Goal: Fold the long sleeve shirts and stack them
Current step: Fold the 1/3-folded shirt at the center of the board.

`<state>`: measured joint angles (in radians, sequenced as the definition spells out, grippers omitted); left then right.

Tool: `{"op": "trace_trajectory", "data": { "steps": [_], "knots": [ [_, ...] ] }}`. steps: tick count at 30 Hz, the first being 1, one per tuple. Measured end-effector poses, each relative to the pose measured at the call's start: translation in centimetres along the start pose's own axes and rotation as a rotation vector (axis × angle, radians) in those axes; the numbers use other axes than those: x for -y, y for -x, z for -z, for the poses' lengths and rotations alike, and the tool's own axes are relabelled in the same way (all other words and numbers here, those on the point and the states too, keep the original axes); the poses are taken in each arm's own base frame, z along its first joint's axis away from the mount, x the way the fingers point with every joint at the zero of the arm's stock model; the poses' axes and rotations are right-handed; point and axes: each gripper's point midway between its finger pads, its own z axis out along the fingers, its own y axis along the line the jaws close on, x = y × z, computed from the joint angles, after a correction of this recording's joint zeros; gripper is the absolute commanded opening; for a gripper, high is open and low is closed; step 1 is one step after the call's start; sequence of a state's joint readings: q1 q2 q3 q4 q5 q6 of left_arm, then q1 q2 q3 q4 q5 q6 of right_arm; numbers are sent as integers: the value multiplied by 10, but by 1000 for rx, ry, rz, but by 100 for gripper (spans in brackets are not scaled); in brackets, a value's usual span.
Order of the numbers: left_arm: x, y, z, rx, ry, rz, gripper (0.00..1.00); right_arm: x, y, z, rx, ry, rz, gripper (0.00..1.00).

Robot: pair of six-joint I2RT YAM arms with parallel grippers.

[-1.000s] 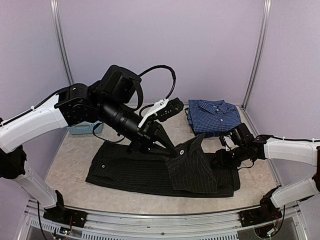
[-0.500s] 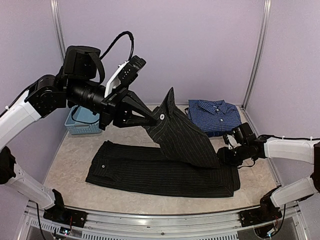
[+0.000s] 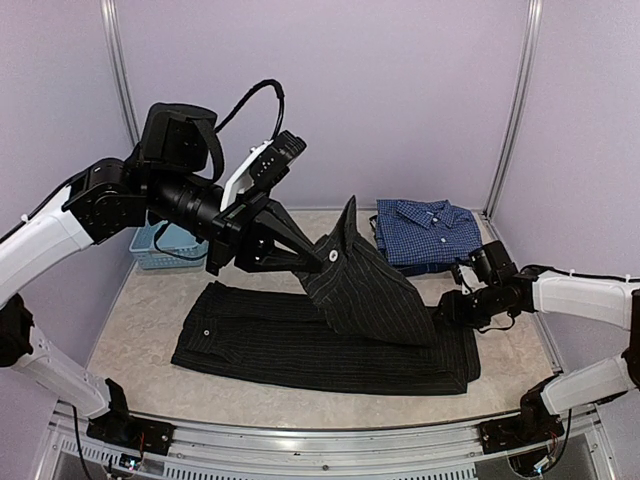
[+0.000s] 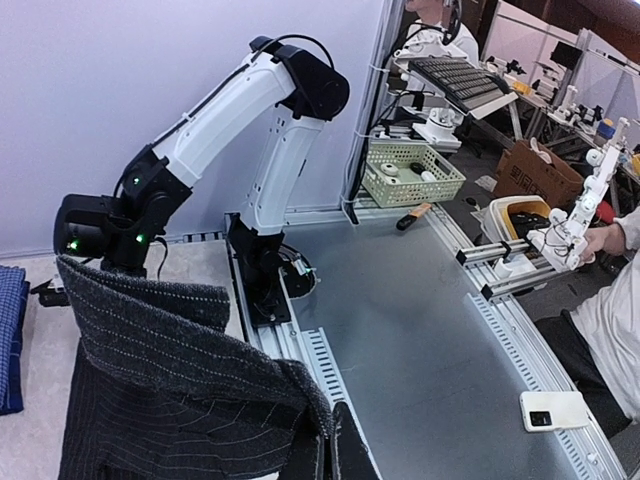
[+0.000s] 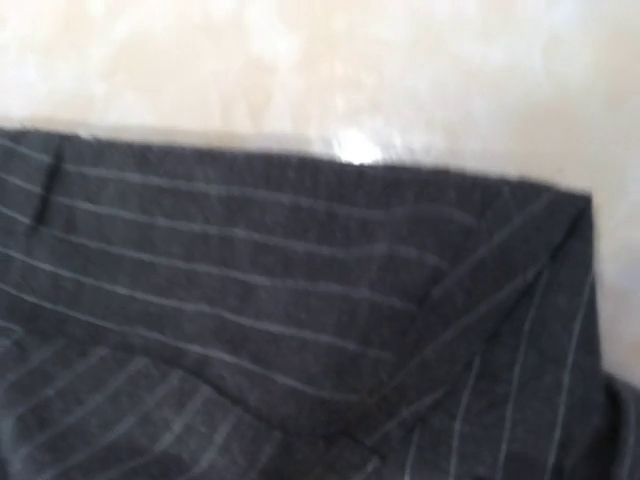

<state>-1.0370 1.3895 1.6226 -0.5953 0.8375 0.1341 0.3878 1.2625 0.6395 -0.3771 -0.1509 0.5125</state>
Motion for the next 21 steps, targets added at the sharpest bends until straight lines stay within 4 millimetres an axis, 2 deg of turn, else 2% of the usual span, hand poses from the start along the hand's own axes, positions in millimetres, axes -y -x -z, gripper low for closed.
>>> {"op": "trace_trajectory", "data": {
  "steps": [5, 9, 16, 21],
  "knots": [
    [7, -20, -25, -66, -58, 24, 0, -7, 11, 4, 24, 21, 36, 52],
    [3, -42, -42, -131, -80, 66, 0, -13, 9, -2, -3, 54, 71, 47],
    [-1, -48, -43, -149, -65, 69, 0, -16, -7, -22, -93, 97, 100, 45],
    [-9, -48, -41, -149, -39, 72, 0, -13, -11, -30, -117, 90, 109, 44]
  ]
}}
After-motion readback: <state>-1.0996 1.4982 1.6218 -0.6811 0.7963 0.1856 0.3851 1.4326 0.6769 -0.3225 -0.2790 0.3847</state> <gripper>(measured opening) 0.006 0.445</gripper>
